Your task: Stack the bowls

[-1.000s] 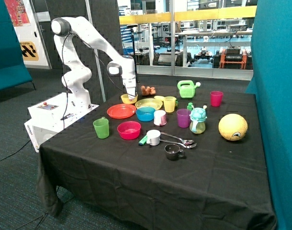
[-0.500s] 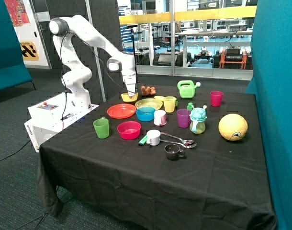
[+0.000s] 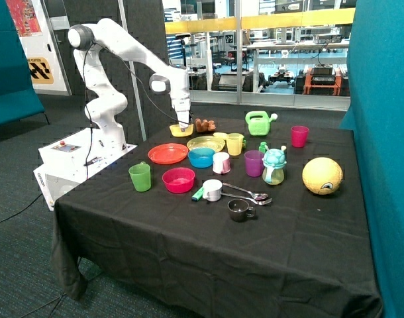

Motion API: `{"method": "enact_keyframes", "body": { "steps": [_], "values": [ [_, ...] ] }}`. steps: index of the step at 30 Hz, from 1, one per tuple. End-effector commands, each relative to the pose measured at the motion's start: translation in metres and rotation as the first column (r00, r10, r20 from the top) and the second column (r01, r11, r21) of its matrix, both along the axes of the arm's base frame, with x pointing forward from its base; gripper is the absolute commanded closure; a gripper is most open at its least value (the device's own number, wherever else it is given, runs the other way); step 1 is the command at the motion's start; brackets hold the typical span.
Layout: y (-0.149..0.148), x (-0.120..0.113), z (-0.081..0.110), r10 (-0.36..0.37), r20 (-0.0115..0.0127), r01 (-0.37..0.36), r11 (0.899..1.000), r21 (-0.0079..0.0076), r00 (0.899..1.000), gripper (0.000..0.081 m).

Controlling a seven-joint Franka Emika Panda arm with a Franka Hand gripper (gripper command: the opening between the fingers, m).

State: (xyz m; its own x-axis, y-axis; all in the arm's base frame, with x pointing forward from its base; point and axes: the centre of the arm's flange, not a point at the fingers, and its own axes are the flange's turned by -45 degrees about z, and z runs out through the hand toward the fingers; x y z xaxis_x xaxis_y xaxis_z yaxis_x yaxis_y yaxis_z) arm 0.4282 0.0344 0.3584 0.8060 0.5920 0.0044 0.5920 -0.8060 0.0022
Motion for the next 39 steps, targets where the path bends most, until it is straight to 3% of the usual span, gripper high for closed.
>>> {"method": "enact_keyframes", "body": {
  "steps": [1, 14, 21, 26, 29, 30, 31, 34, 39],
  "values": [
    [-0.008, 0.023, 0.019, -0.018, -0.0048, 0.018, 1.000, -0.0008, 1.000, 0.0808],
    [-0.023, 0.067, 0.038, -0.077, -0.0048, 0.077, 0.997, -0.0008, 0.997, 0.0808],
    [-0.044, 0.086, 0.041, -0.135, -0.0048, 0.135, 0.991, -0.0008, 0.991, 0.0808],
    [-0.059, 0.092, 0.041, -0.194, -0.0048, 0.194, 0.981, -0.0008, 0.981, 0.0808],
    [-0.068, 0.095, 0.040, -0.236, -0.0048, 0.236, 0.972, -0.0008, 0.972, 0.0808],
    [-0.073, 0.097, 0.040, -0.274, -0.0048, 0.274, 0.962, -0.0008, 0.962, 0.0808],
    [-0.076, 0.098, 0.040, -0.275, -0.0048, 0.275, 0.961, -0.0008, 0.961, 0.0808],
    [-0.085, 0.102, 0.040, -0.339, -0.0048, 0.339, 0.941, -0.0008, 0.941, 0.0808],
    [-0.093, 0.111, 0.039, -0.384, -0.0048, 0.384, 0.923, -0.0008, 0.923, 0.0808]
  ]
}}
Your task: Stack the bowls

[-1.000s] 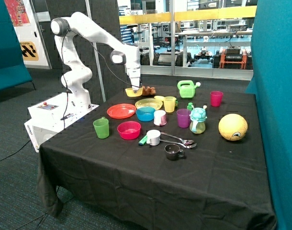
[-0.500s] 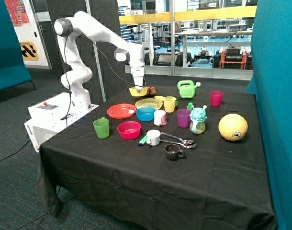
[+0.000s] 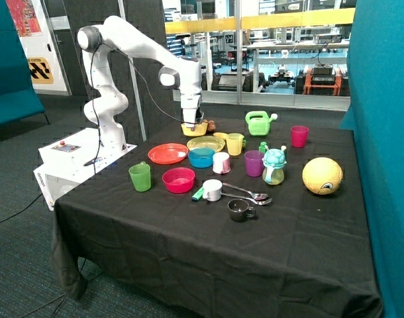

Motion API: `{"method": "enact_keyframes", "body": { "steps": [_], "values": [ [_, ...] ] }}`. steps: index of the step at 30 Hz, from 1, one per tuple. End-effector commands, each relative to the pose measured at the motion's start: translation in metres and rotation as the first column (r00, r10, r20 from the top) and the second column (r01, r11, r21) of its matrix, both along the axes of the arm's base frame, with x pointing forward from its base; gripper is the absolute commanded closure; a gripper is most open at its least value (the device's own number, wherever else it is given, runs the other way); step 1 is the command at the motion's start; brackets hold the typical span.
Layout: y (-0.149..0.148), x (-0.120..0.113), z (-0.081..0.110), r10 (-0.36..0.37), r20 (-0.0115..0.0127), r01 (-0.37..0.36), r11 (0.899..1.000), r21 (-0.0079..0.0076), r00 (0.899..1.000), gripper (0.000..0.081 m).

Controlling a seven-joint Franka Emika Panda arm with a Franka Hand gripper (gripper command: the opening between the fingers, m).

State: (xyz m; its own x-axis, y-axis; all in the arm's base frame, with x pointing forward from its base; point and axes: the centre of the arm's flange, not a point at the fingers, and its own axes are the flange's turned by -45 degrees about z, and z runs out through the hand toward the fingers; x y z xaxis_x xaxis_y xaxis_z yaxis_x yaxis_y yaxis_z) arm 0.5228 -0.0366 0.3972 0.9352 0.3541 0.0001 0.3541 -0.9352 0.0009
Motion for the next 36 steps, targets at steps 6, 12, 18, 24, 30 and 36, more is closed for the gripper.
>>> {"method": "enact_keyframes", "body": {
  "steps": [6, 12, 18, 24, 30, 36],
  "values": [
    [-0.034, 0.028, -0.001, -0.203, -0.0004, 0.203, 0.979, 0.0008, 0.979, 0.0808],
    [-0.043, 0.034, -0.005, -0.232, -0.0004, 0.232, 0.973, 0.0008, 0.973, 0.0808],
    [-0.059, 0.038, -0.010, -0.255, -0.0004, 0.255, 0.967, 0.0008, 0.967, 0.0808],
    [-0.075, 0.043, -0.011, -0.272, -0.0004, 0.272, 0.962, 0.0008, 0.962, 0.0808],
    [-0.092, 0.048, -0.011, -0.294, -0.0004, 0.294, 0.956, 0.0008, 0.956, 0.0808],
    [-0.102, 0.044, -0.018, -0.304, -0.0004, 0.304, 0.953, 0.0008, 0.953, 0.0808]
  ]
}}
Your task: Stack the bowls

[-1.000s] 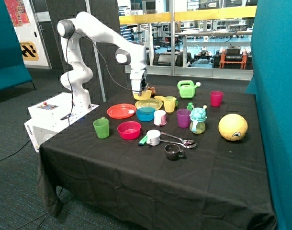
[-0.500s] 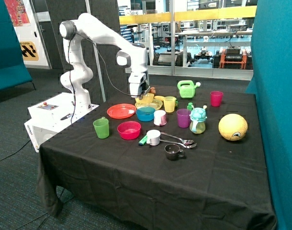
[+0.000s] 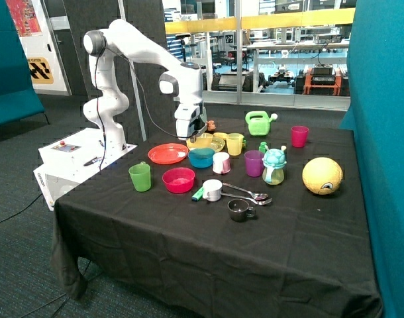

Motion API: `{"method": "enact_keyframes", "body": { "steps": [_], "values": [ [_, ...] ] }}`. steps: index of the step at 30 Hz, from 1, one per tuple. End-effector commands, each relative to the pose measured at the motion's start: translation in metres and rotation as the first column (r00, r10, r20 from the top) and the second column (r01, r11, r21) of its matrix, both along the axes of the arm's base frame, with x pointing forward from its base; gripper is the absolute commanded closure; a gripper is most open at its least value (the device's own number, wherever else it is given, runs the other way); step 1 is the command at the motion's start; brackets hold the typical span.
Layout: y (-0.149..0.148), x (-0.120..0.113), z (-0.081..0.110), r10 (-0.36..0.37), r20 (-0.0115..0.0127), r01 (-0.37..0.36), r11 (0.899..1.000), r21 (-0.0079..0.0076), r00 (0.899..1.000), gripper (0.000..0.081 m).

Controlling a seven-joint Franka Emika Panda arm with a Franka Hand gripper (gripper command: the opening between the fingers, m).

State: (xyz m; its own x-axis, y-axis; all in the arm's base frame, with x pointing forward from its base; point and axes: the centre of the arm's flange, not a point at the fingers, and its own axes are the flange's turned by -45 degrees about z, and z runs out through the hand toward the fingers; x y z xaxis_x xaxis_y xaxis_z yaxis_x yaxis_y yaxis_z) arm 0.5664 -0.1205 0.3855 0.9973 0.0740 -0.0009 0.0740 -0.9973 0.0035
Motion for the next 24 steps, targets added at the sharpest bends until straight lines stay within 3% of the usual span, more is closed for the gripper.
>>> {"method": "enact_keyframes", "body": {
  "steps": [1, 24],
  "values": [
    [-0.019, -0.001, -0.008, -0.021, 0.0006, 0.021, 1.000, 0.0036, 1.000, 0.0808],
    [-0.004, 0.005, -0.024, 0.021, 0.0006, -0.021, 1.000, 0.0036, 1.000, 0.0808]
  ]
}}
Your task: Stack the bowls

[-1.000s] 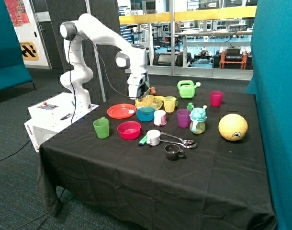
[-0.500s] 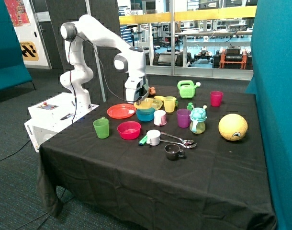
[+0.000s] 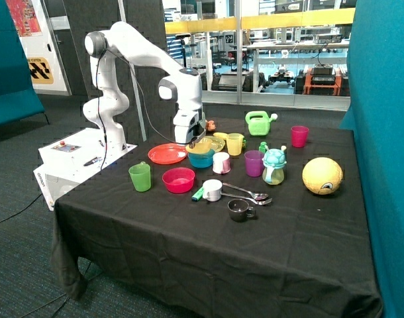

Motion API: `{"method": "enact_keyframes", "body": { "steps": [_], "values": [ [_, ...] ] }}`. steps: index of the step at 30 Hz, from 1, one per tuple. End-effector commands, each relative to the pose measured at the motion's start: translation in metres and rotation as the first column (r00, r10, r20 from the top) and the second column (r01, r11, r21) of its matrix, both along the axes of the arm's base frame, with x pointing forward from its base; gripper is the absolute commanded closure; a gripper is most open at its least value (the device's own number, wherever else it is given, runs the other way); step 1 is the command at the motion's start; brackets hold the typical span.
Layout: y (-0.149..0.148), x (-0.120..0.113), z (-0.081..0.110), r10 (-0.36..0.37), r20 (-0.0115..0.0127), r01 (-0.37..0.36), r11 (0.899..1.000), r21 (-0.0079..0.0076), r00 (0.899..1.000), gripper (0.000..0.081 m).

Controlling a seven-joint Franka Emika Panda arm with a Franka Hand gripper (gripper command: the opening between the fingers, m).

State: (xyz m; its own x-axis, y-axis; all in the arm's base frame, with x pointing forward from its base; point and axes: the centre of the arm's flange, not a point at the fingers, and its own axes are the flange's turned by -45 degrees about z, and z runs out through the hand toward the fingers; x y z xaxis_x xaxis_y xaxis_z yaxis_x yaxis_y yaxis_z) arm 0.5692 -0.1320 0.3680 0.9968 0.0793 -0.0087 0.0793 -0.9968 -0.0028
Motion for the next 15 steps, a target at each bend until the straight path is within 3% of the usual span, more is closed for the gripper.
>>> {"method": "enact_keyframes", "body": {
  "steps": [1, 15],
  "values": [
    [0.008, 0.003, -0.008, 0.017, 0.0089, -0.017, 1.000, -0.0021, 1.000, 0.0808],
    [0.011, 0.005, -0.023, 0.025, 0.0089, -0.025, 1.000, -0.0021, 1.000, 0.0808]
  ]
}}
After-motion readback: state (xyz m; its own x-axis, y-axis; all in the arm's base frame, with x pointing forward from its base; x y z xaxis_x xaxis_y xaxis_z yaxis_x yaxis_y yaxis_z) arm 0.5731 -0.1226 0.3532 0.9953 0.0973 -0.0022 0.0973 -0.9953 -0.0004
